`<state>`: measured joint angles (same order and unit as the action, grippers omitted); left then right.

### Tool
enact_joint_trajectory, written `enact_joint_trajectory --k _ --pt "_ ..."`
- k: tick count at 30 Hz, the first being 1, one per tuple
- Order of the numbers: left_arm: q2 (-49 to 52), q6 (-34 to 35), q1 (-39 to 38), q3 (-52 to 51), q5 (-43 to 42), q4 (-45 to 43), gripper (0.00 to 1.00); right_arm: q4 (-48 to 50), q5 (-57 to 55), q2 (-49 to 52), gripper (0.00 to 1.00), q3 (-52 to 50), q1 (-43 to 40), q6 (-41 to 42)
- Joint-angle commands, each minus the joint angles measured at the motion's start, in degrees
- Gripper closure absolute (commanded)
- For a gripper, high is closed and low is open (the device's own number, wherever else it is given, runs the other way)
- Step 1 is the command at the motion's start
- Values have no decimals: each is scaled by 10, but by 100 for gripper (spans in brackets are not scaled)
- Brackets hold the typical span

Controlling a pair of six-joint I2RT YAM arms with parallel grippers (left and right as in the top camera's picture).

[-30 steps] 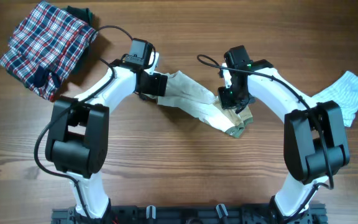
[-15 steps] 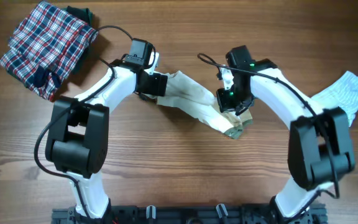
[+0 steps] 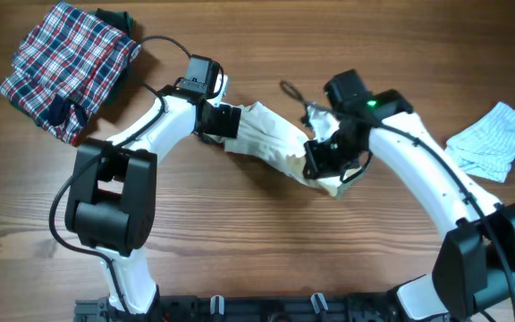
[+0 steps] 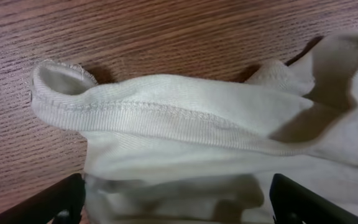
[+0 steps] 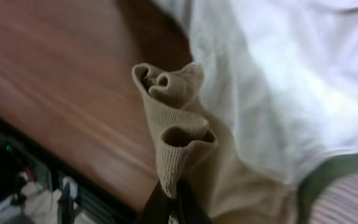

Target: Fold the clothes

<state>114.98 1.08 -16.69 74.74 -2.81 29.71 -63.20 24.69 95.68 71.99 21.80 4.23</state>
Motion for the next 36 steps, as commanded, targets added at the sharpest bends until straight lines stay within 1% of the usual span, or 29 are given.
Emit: enact_joint_trajectory --k 1,6,9,17,23,24,25,26,27,28,33,36 --pt "-10 -8 4 -5 10 -2 2 -5 24 -5 96 -5 33 23" --pt "-43 -9 15 -5 10 -2 1 -5 24 -5 96 -20 71 68" --pt "-59 -9 25 -5 10 -2 1 7 23 -5 96 -57 88 94" --pt "-61 -9 31 -5 10 -2 1 47 25 -5 96 -144 88 143" --pt "-61 -9 31 -5 10 -2 1 55 17 -5 96 -174 89 183" --pt "-61 -9 31 -5 10 -2 1 55 1 -5 94 -174 91 194" --pt "-61 -9 31 -5 10 -2 0 55 -19 -5 86 -174 91 205" --pt "-61 -9 31 -5 10 -2 0 56 -49 -5 64 -174 91 218" --pt "-61 -9 31 -5 10 -2 0 57 -76 -5 4 -174 91 221" --pt "-61 -9 31 -5 10 -2 0 62 -99 -5 0 -174 89 231" --pt "-61 -9 31 -5 10 -1 0 111 -108 -6 0 -168 61 236" --pt "-61 -9 31 -5 10 1 0 176 -122 -6 0 -165 34 228"
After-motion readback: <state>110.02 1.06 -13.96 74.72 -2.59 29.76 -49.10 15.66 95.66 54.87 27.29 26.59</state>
